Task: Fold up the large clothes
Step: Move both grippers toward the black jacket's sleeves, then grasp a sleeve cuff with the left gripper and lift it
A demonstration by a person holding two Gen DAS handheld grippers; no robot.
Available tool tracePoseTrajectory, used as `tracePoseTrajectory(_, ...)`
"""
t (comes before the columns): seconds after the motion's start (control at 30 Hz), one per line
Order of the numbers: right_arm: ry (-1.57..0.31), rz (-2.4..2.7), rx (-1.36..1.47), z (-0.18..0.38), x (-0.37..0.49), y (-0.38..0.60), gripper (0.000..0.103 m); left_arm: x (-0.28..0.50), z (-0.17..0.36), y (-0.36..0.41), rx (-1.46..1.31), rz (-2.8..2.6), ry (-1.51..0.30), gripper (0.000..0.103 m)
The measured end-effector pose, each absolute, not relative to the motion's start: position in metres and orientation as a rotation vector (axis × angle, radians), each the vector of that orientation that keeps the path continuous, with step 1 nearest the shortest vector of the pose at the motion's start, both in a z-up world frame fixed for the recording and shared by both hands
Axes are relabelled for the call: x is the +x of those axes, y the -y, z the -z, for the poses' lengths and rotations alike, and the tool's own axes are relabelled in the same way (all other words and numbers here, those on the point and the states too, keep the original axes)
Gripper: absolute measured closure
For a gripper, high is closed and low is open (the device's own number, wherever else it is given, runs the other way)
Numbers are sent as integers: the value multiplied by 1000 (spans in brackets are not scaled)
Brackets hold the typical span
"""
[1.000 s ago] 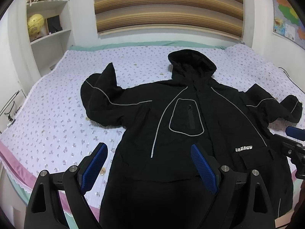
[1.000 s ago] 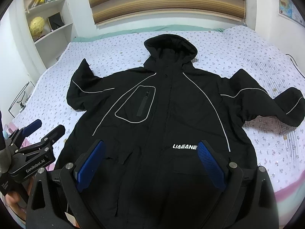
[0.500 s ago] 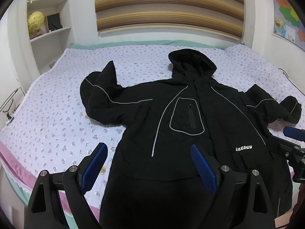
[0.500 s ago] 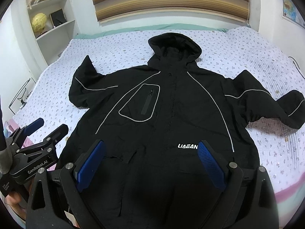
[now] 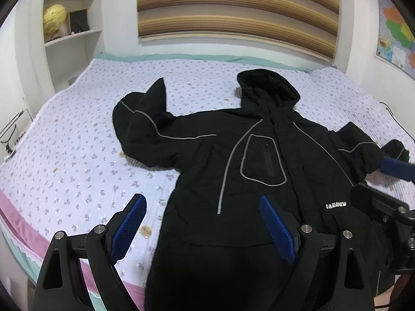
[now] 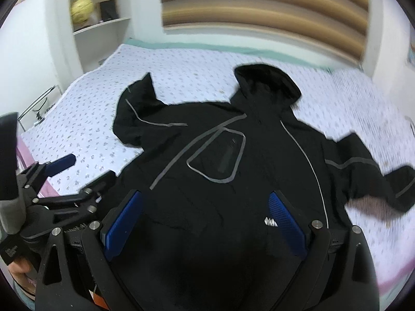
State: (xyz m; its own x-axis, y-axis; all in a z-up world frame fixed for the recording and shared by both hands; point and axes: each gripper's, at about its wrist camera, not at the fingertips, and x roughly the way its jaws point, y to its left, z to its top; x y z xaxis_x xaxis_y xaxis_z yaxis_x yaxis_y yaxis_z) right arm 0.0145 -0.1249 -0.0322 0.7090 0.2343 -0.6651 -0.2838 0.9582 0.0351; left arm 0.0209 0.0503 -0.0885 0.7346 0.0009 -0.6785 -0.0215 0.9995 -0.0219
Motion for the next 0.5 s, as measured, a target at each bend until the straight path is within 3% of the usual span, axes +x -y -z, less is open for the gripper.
tracePoseTrajectory(0.5, -706, -325, 26, 38, 66, 57, 5, 42, 91, -121, -12, -75, -704, 13)
